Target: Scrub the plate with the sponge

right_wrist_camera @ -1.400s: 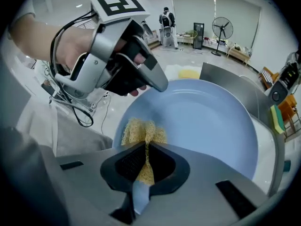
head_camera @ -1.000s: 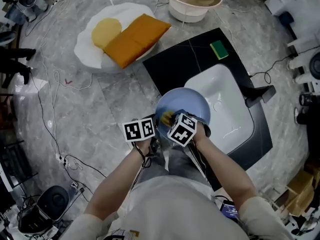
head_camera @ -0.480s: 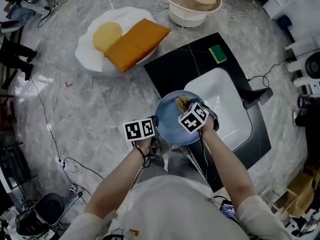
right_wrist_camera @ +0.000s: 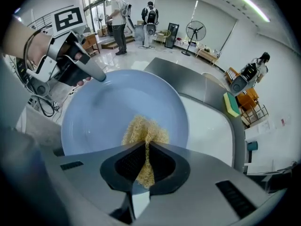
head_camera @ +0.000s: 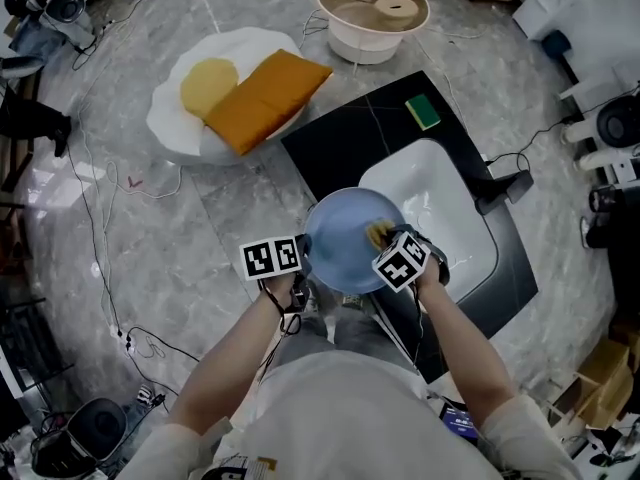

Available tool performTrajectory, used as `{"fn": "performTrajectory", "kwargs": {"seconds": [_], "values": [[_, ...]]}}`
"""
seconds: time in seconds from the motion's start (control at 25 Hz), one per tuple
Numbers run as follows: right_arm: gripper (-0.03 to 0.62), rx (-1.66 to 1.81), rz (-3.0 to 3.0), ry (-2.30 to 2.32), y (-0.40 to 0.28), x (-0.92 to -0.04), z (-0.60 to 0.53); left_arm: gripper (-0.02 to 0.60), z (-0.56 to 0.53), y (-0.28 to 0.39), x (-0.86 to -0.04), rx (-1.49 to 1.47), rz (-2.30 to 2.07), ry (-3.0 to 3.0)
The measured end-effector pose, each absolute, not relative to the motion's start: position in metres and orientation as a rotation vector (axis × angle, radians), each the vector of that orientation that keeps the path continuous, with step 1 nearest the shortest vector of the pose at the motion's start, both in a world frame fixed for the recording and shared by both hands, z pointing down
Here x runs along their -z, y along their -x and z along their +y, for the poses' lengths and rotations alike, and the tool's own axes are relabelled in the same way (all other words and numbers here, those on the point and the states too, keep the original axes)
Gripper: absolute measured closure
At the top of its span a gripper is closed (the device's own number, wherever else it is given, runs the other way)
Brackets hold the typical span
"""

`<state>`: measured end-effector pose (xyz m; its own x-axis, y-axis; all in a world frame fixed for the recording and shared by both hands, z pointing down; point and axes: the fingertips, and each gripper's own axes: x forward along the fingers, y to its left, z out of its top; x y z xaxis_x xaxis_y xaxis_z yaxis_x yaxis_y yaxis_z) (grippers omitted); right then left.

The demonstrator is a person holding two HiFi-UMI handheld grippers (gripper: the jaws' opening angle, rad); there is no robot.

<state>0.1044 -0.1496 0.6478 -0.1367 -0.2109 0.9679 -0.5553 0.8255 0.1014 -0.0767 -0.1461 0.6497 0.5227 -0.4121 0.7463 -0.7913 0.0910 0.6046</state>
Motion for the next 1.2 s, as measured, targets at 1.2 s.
{"fn": "performTrajectory", "kwargs": {"seconds": [1.2], "values": [[0.546,-0.38,-2.344,-1.118,-0.064,-0.421,-0.15,0.456,-0.166,0.11,-0.447,-0.323,-1.335,-2.102]]}}
